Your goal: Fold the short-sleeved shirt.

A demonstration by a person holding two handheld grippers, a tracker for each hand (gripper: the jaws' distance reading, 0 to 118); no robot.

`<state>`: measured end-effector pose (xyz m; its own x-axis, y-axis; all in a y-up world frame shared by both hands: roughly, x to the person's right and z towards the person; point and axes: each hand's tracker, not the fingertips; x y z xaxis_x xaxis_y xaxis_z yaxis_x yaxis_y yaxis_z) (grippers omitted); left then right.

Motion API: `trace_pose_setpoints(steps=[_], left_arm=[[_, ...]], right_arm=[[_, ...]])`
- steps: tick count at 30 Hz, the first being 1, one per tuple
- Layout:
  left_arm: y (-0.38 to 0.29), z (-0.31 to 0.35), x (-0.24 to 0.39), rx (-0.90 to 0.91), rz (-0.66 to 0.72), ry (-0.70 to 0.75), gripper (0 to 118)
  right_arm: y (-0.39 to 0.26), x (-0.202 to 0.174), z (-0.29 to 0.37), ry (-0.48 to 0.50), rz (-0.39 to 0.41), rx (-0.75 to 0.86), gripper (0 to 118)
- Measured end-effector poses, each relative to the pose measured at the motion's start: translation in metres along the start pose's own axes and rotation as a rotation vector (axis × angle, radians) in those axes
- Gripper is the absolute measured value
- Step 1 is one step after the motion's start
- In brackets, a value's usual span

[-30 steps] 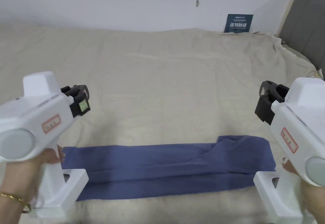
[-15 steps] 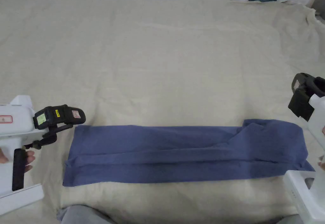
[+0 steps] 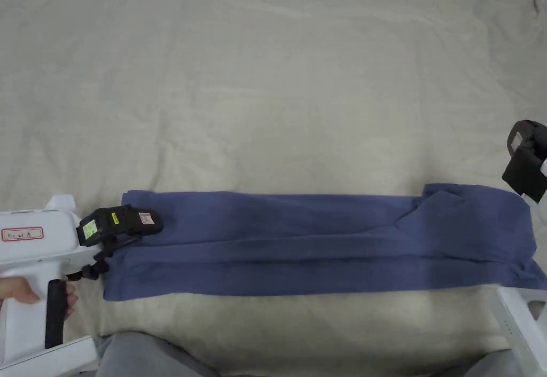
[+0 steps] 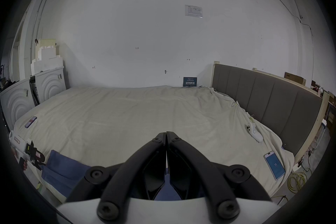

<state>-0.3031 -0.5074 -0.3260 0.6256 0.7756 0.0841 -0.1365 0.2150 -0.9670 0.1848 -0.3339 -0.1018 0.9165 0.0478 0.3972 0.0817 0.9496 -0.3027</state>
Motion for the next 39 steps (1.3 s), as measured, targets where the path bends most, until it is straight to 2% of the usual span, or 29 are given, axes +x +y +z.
trace_pose_setpoints(steps=[2, 3, 4, 5, 6, 7, 8, 9, 15, 21, 27, 30, 32, 35, 39], left_arm=[[0.001, 0.001, 0.002, -0.003, 0.001, 0.008, 114], [0.000, 0.002, 0.004, 0.003, -0.005, 0.020, 104], [0.001, 0.006, 0.006, 0.026, -0.035, 0.086, 82], [0.001, 0.005, 0.007, 0.032, -0.053, 0.149, 46], [0.001, 0.002, 0.006, 0.031, -0.053, 0.216, 5], [0.002, -0.003, 0.001, 0.014, 0.001, 0.274, 4], [0.003, -0.001, -0.002, 0.024, 0.058, 0.149, 4], [0.003, -0.002, 0.001, 0.036, 0.061, 0.167, 4], [0.005, -0.002, 0.042, 0.029, -0.062, 0.355, 2], [0.009, 0.033, 0.078, 0.097, -0.099, 0.376, 1], [0.016, 0.081, 0.071, 0.217, -0.093, 0.603, 1], [0.013, 0.097, 0.082, 0.250, -0.165, 0.718, 1], [0.006, 0.100, 0.101, 0.262, -0.197, 0.703, 1], [-0.011, 0.094, 0.144, 0.271, -0.321, 0.657, 1], [-0.040, 0.067, 0.199, 0.217, -0.479, 0.524, 1]], right_arm=[[-0.001, 0.001, 0.000, 0.006, -0.004, -0.005, 0], [-0.002, 0.001, 0.000, 0.006, -0.003, -0.007, 0], [-0.003, 0.000, 0.001, 0.005, -0.002, -0.007, 0], [-0.003, 0.000, 0.000, 0.007, 0.000, -0.011, 0], [-0.005, 0.001, 0.001, 0.008, -0.003, -0.014, 0], [-0.006, 0.001, 0.000, 0.011, -0.008, -0.018, 0], [-0.007, 0.001, 0.001, 0.014, -0.012, -0.022, 0], [-0.008, 0.000, 0.001, 0.014, -0.014, -0.023, 0], [-0.013, 0.004, 0.002, 0.022, -0.019, -0.034, 0], [-0.005, 0.012, 0.006, 0.038, -0.037, -0.013, 0], [0.002, 0.017, 0.009, 0.057, -0.058, 0.015, 0], [0.003, 0.019, 0.010, 0.065, -0.065, 0.026, 0], [0.005, 0.021, 0.011, 0.066, -0.075, 0.032, 0], [0.008, 0.023, 0.015, 0.069, -0.086, 0.044, 0], [0.010, 0.028, 0.023, 0.067, -0.086, 0.062, 0]])
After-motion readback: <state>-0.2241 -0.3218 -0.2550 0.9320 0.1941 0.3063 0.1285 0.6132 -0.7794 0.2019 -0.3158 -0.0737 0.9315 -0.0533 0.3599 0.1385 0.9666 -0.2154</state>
